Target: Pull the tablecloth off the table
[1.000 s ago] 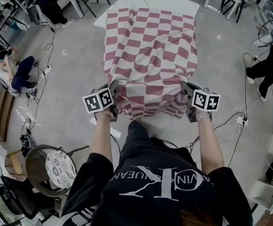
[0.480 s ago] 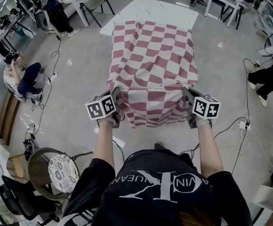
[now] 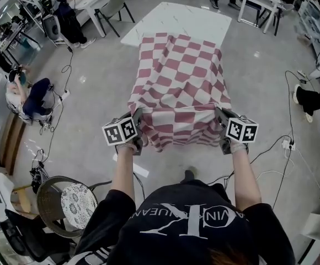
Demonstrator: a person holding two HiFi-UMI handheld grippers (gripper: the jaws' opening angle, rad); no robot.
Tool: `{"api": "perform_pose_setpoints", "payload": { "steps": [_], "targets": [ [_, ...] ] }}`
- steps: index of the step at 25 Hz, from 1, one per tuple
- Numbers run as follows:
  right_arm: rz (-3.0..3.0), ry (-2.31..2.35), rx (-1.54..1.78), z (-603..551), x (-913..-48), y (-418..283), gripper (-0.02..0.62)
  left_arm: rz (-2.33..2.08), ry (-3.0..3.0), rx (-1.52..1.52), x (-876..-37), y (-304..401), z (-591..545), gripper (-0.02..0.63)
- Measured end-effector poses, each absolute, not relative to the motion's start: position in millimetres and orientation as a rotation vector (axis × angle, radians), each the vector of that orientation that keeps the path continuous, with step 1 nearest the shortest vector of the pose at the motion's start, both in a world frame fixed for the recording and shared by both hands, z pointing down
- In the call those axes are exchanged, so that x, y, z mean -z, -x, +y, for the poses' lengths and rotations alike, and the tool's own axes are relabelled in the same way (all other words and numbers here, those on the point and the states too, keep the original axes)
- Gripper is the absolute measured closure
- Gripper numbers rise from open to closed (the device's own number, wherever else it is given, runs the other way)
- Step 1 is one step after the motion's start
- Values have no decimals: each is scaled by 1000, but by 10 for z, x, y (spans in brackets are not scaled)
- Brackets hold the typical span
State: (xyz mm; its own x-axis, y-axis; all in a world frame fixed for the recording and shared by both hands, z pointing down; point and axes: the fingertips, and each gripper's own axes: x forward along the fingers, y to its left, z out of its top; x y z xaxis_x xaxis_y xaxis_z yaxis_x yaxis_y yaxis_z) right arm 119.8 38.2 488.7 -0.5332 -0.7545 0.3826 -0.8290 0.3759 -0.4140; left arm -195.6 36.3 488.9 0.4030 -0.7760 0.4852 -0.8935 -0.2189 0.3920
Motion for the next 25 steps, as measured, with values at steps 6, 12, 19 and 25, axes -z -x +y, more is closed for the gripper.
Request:
{"api": "perform_pose_setpoints", "payload": {
  "steps": [6,12,19,25],
  "targets": [
    [-2490,-1459,-848,612,-4860,-1143,580,-1411,-2052,-236,-4895,2028,547,586],
    [-2484,-1470,-834,744,-4840,-1097,580,-1380,-2056,-223,-4950,2064,696,586],
    [-2481,-1468,-841,853,-4859,-1083,580,-1363,-2043,-225,-4996,2073,832,586],
    [-2482,-1466,-841,875,-4850,-1044,580,-1363,-2029,-227,-5050,2093,880,586]
  ]
}}
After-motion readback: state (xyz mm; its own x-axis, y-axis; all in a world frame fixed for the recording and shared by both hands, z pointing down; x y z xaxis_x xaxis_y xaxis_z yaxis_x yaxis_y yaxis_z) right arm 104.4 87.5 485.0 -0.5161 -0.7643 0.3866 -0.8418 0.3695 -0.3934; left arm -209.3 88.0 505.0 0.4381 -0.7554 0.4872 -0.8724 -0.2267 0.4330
